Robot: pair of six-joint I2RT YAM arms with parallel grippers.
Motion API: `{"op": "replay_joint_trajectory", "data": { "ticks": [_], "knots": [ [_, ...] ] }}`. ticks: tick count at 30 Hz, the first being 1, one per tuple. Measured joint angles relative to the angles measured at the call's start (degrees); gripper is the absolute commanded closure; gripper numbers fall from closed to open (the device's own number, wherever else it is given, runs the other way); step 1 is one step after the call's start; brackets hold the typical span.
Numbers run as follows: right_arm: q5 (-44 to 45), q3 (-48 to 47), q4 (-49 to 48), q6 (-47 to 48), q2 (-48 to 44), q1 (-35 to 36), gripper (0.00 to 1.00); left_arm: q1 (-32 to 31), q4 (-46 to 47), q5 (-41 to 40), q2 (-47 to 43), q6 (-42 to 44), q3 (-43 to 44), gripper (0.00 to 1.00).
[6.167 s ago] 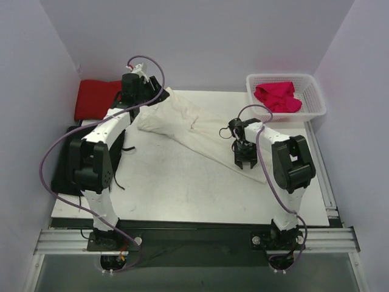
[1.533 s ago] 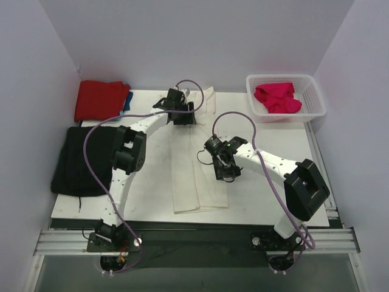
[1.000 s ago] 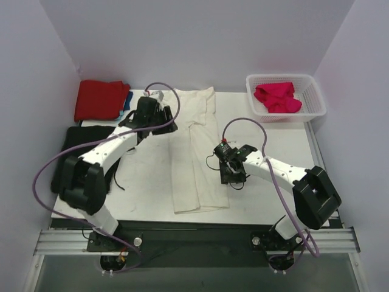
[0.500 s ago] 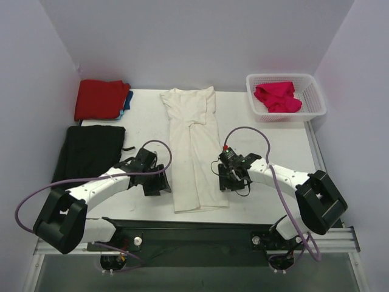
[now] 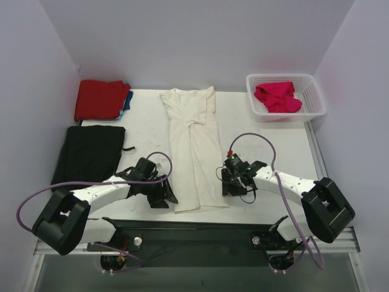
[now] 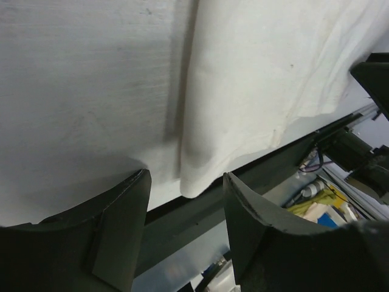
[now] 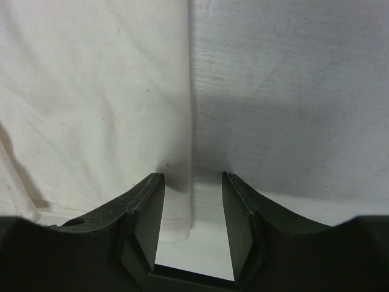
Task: Fold and stack the t-shirts
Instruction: Grab the bottom of the folded rectangular tshirt with both arms
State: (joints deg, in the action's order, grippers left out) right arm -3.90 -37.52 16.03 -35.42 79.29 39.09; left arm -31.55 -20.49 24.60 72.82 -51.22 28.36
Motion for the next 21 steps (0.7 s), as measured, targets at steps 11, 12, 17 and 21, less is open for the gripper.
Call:
{"op": "replay_joint_trajectory", "data": {
  "ticks": [11,12,17,21],
  "knots": [
    [-3.1,3.1,-0.9,-0.5,-3.7,0.8,0.57,-1.5,8.0,6.6,5.9,-3.7,-0.4,0.43],
    [-3.5,3.4,-0.6,-0.5,-4.2,0.8,0.57,-1.7,7.7,6.7,6.3,-3.8,-0.1,0.44],
    [-5.2,5.1,0.0,-0.5,-6.2,1.1,0.57,-1.8,5.4,6.1,7.7,-4.1,1.5,0.46],
    [-6.1,5.5,-0.2,-0.4,-6.5,1.1,0.57,-1.9,2.9,4.9,8.0,-4.1,2.5,0.49]
  ]
}}
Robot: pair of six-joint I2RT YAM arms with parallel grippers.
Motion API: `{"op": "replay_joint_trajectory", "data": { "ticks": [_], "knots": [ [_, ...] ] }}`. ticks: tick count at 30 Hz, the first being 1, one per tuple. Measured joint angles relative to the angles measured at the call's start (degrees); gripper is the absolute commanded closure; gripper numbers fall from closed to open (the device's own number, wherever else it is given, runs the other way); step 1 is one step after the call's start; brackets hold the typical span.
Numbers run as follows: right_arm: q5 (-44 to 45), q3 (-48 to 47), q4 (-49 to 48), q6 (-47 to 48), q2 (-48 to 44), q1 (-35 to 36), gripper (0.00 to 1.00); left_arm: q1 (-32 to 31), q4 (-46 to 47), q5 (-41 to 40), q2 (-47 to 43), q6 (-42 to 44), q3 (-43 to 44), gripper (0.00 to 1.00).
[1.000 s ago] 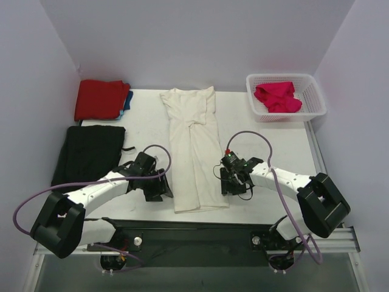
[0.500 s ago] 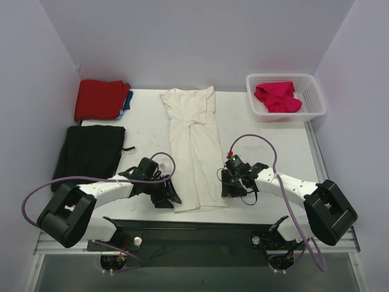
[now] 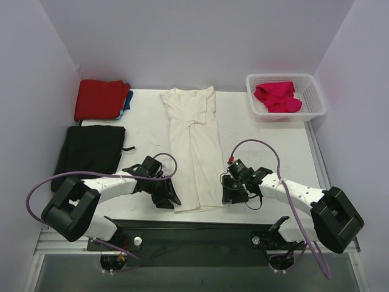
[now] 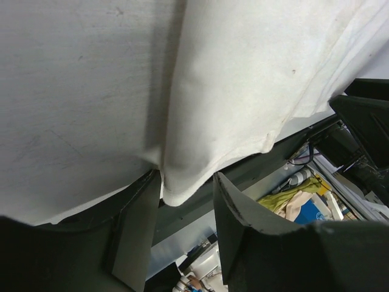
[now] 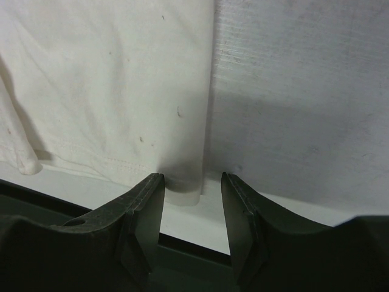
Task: Fold and stack the t-shirts
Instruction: Grab the bottom of the folded rectangular tshirt with both arms
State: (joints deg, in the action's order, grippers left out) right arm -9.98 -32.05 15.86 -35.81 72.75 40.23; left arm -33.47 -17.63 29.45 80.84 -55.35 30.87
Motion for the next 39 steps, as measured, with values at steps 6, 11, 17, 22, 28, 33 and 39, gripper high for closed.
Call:
{"op": "replay_joint_trajectory", "data": {
  "ticks": [6,11,17,22,28,33,39],
  "knots": [
    [-0.5,0.0,-0.1,0.2,0.0,0.0,0.59,-0.2,-2.3,-1.2,0.4,-0.1,0.8,0.54],
    [-1.1,0.0,-0.3,0.3,0.5,0.1,0.72,-0.2,-3.2,-1.4,1.2,-0.1,1.1,0.64],
    [-2.3,0.0,-1.0,0.6,1.8,0.3,1.0,-0.2,-3.3,-1.2,2.3,0.1,1.1,0.88],
    [-2.9,0.0,-1.2,0.6,1.9,0.7,1.0,-0.2,-3.3,-0.7,2.6,0.4,1.1,1.0],
    [-3.0,1.9,-0.7,0.2,-0.9,3.1,1.0,-0.3,-8.2,-3.0,0.0,2.4,1.1,1.0],
    [-4.3,4.6,1.9,-1.1,-6.1,6.0,1.0,-0.5,-14.8,-5.9,-6.1,3.9,-0.6,1.0],
    [-6.0,5.1,4.8,-3.0,-12.9,8.2,1.0,-0.7,-18.4,-6.0,-12.4,3.9,-2.4,1.0]
  ]
}}
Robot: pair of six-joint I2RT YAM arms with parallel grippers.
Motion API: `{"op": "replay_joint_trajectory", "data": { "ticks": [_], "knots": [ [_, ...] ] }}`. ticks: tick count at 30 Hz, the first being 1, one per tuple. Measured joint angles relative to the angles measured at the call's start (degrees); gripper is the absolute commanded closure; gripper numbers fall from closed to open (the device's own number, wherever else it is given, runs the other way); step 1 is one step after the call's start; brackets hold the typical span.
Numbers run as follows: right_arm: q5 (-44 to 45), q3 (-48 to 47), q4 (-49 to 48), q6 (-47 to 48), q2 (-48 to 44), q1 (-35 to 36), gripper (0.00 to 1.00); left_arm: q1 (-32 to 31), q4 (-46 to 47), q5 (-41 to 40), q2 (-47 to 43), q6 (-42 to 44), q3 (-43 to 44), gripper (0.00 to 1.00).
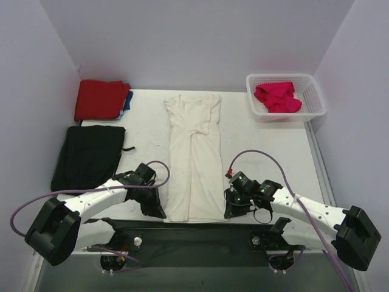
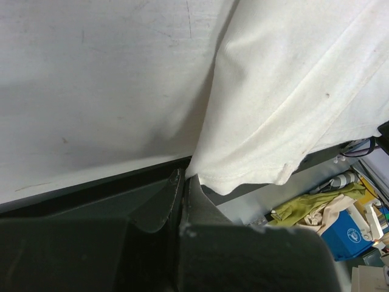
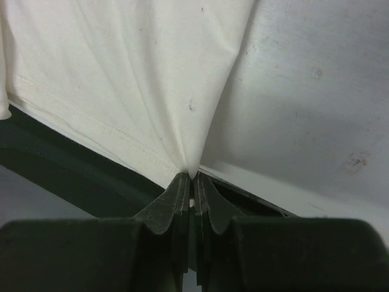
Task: Fold and stack the t-shirts
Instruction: Grab the bottom of the folded rectangular tshirt with both arms
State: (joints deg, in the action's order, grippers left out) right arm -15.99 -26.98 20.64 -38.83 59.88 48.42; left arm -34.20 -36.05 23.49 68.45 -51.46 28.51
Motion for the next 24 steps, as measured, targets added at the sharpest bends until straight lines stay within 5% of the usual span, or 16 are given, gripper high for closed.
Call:
{"op": "replay_joint_trajectory", "data": {
  "ticks": [13,24],
  "knots": [
    [0.4,-0.4,1.6,-2.1,-0.8,1.2,1.0,-0.2,-0.9,-0.1,-0.6,0.2,0.0,1.0],
    [10.4,-11.8,5.3,0.2,5.7,-0.2,1.0,-0.3,-3.7,-10.4,1.5,1.2,11.0,1.0]
  ]
}}
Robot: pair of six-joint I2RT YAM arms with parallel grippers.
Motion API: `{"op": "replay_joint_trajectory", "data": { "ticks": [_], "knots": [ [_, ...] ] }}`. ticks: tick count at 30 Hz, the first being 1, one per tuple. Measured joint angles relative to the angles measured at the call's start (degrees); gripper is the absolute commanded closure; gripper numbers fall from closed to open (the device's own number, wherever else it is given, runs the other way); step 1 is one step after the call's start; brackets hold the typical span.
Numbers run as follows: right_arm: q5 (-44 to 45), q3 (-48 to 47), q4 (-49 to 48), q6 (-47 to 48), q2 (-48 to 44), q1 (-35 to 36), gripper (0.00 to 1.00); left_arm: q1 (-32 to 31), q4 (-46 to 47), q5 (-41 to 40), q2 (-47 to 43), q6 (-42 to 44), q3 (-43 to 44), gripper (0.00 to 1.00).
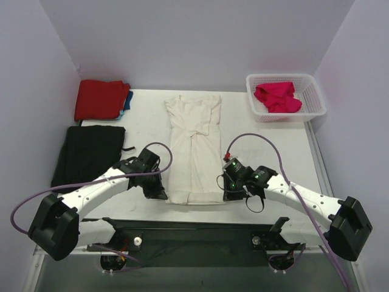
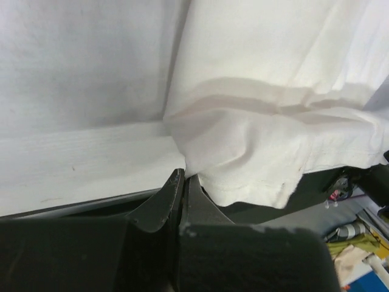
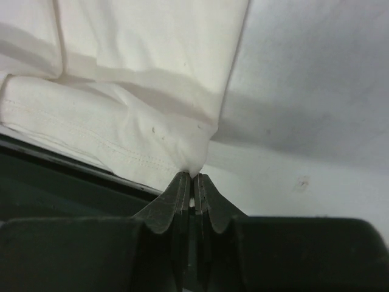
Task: Fold and stack the t-shirts
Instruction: Grab the bottom of the folded rectangular tshirt with both arms, then fold the folded rectangular tshirt in 1/3 of the way
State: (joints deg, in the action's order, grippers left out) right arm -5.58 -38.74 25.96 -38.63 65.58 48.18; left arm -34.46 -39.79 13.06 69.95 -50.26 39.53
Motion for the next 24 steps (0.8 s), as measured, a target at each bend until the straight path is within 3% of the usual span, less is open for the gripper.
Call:
{"op": "replay_joint_trajectory", "data": {
  "ticks": [11,24],
  "knots": [
    [6.8,-15.4,1.1,9.5,9.6,-11.1,1.0,0.5,-0.5,-9.6,11.4,3.2,18.7,1.0],
    [6.7,-33.6,-1.5,17.2,29.8,-20.0,1.0,5.4,-0.7,-14.2,35.7,10.8,45.6,1.0]
  ]
}}
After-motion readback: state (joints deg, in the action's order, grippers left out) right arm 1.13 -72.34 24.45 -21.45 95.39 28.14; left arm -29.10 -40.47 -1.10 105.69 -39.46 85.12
